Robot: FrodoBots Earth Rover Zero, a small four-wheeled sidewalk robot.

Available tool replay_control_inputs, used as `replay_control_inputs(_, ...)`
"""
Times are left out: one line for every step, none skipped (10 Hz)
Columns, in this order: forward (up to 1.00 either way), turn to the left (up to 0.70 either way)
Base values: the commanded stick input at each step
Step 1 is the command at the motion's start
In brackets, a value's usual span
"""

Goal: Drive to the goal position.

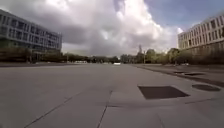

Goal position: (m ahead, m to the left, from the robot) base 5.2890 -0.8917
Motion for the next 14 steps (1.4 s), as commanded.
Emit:
replay_control_inputs(0.70, -0.09)
replay_control_inputs(0.70, -0.14)
replay_control_inputs(0.70, -0.14)
replay_control_inputs(0.70, -0.14)
replay_control_inputs(0.70, -0.14)
replay_control_inputs(0.70, -0.14)
replay_control_inputs(0.70, -0.14)
replay_control_inputs(0.70, -0.14)
replay_control_inputs(0.70, -0.14)
replay_control_inputs(0.70, -0.14)
replay_control_inputs(0.70, -0.14)
replay_control_inputs(0.70, -0.14)
replay_control_inputs(0.70, -0.14)
replay_control_inputs(0.70, -0.14)
